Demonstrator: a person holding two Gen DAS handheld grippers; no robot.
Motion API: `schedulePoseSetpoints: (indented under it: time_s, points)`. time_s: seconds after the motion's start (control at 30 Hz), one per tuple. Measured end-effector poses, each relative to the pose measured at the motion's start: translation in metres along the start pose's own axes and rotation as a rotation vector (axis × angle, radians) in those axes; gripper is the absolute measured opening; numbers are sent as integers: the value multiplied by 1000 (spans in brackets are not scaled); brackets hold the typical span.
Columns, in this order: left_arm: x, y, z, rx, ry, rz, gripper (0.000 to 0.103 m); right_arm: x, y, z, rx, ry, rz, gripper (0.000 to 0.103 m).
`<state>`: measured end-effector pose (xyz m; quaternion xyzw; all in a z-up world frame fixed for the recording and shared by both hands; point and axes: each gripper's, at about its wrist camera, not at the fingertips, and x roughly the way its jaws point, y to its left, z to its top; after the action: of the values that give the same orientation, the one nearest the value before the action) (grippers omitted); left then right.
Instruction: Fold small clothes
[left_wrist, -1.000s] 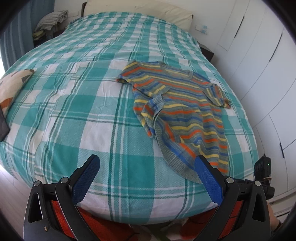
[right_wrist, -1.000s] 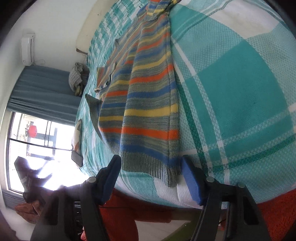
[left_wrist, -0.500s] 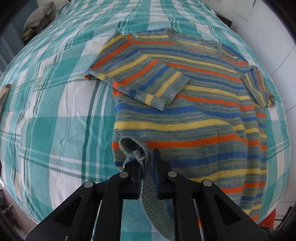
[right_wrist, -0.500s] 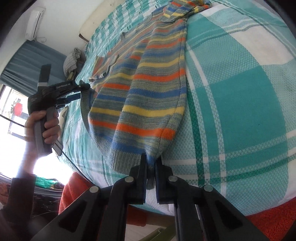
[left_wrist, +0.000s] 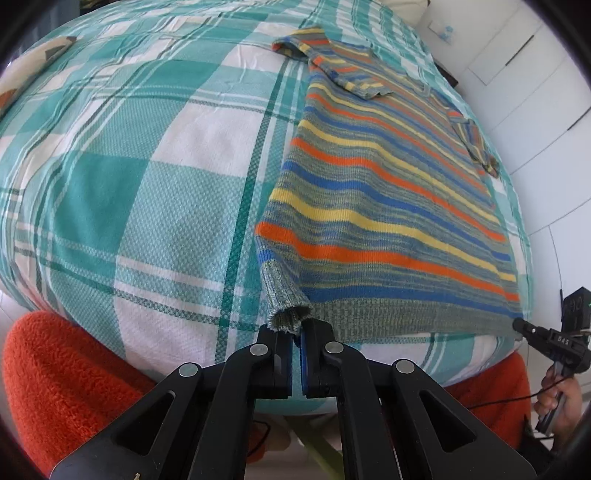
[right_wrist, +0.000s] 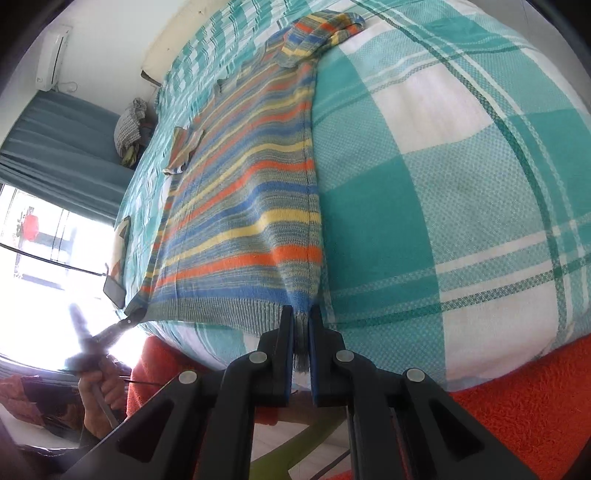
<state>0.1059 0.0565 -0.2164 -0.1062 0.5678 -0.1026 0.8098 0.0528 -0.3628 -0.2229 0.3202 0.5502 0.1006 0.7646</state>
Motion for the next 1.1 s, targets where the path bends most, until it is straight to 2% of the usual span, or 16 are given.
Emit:
schedulePoseSetpoints:
  time_s: [0.07, 0.1, 0.13, 0.17, 0.2, 0.23, 0.27, 0.3, 0.37, 0.4, 0.43, 0.47, 0.57, 0.67, 0.83, 1.1]
  points:
    - [6, 0, 0, -7, 7, -16, 4, 16, -6, 1, -14, 8, -37, 10]
    - [4, 0, 1, -7, 9, -25, 5, 21, -10, 1, -3, 11, -26, 11]
    - [0, 1, 2, -3, -2, -38, 15, 22, -15, 0, 20, 7, -3, 12]
    - [-4, 2, 3, 2, -17, -48, 24, 22, -20, 0, 51, -1, 26, 17]
    - [-8, 4, 4, 4, -38, -37, 50, 21, -24, -3, 82, -11, 62, 27]
    - [-10, 6, 6, 3, -62, -21, 69, 21, -26, -4, 106, -25, 95, 32]
    - [-9, 6, 9, 4, -76, -8, 72, 21, -28, -5, 120, -34, 120, 36]
    - [-3, 5, 12, 13, -68, -5, 71, 23, -28, -5, 125, -35, 133, 37]
    - [12, 3, 19, 24, -25, -9, 27, 30, -27, -6, 124, -27, 142, 37]
    - [17, 2, 21, 29, -6, 0, 4, 33, -25, -4, 113, -25, 143, 22]
    - [15, 3, 21, 16, -12, 4, 3, 33, -21, -5, 94, -19, 117, 7]
    - [10, 4, 20, -3, -18, -2, 3, 32, -19, -5, 80, -10, 83, 6]
    - [-11, 7, 11, -24, -46, -10, 2, 12, -11, -7, 40, 11, -7, 6]
    - [-16, 8, 1, -26, -21, -11, 0, -9, -3, -7, 14, 8, -47, 6]
    - [5, 8, -4, -14, 7, 37, 0, 8, -3, -12, -28, 66, -146, 6]
    - [11, 3, -4, 34, -11, 82, 0, 30, -21, -12, 49, 49, -142, 5]
